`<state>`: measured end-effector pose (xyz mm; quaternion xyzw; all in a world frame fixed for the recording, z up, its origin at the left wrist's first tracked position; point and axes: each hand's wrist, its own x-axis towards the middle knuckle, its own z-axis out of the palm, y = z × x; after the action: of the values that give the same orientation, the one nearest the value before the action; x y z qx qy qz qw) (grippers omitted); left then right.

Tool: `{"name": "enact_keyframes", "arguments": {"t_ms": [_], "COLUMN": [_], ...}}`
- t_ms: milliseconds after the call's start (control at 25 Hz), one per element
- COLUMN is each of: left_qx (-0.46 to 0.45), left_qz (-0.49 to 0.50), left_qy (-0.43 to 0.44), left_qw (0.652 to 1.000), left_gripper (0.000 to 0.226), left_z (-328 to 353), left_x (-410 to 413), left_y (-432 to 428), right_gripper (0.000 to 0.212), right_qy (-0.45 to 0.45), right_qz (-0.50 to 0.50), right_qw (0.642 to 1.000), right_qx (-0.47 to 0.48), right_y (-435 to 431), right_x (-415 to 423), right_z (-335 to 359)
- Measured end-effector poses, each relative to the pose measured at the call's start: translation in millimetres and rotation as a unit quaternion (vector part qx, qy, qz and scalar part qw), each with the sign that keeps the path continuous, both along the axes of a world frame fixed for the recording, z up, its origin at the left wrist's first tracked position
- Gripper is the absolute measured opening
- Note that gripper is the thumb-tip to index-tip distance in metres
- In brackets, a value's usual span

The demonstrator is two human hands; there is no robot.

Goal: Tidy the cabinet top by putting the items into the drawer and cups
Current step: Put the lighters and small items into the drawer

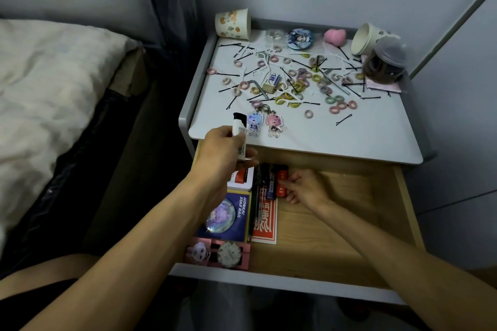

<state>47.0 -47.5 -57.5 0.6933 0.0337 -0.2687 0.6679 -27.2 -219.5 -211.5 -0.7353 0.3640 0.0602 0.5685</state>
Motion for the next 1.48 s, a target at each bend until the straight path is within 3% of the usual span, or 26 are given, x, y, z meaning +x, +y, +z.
{"name": "enact_keyframes", "arguments": {"t_ms": [280,360,480,640,800,880,920,960,1000,1040,1080,1120,1200,1320,1480], "left_qx": [0.034,0.035,0.003,-0.075,-0.104,-0.005,0.112,0.261,0.405,0.503,0.552,0.574,0.572,0.572,0.581], "left_qz": [-0.048,-0.065,-0.108,-0.191,-0.237,-0.249,-0.257,-0.255,-0.241,-0.225,-0.222,-0.233,-0.257,-0.273,-0.286], "left_qy": [-0.014,-0.012,0.008,0.088,0.117,0.038,-0.064,-0.188,-0.295,-0.349,-0.356,-0.339,-0.302,-0.321,-0.347], "left_qw": [0.998,0.997,0.994,0.975,0.959,0.968,0.958,0.912,0.831,0.758,0.721,0.708,0.718,0.704,0.678], "left_gripper": [0.014,0.020,0.014,0.005,0.014,0.019,0.022,0.027,0.032,0.036,0.039,0.040,0.035,0.029,0.029], "left_z": [-3,-2,-3,-4,-5,-7,-9,-11,-12,-11,-14,-18,-29,-42,-43], "left_x": [-4,-4,-7,-18,-25,-22,-17,-12,-6,-3,0,1,2,3,3], "left_y": [2,2,0,-5,-3,1,5,11,17,23,28,30,28,25,25], "right_gripper": [0.025,0.025,0.013,0.034,0.032,0.029,0.027,0.026,0.027,0.028,0.028,0.026,0.014,0.006,0.007], "right_qy": [0.010,-0.026,-0.129,-0.215,-0.214,-0.213,-0.195,-0.160,-0.110,-0.052,0.000,0.035,0.066,0.070,0.053], "right_qz": [0.031,0.036,0.049,0.010,-0.029,-0.023,-0.019,-0.013,-0.006,0.001,0.010,0.018,0.033,0.063,0.035], "right_qw": [0.993,0.992,0.990,0.928,0.892,0.902,0.917,0.938,0.959,0.975,0.983,0.986,0.991,0.995,0.998], "right_qx": [-0.109,-0.119,0.036,0.302,0.397,0.376,0.348,0.308,0.261,0.218,0.183,0.159,0.112,0.018,-0.002], "right_y": [2,7,21,29,30,26,22,18,15,11,7,2,-7,-17,-24], "right_x": [-7,-14,-28,-39,-37,-36,-38,-40,-44,-48,-51,-52,-44,-27,-17], "right_z": [15,40,88,123,118,113,110,106,100,92,83,75,63,51,34]}}
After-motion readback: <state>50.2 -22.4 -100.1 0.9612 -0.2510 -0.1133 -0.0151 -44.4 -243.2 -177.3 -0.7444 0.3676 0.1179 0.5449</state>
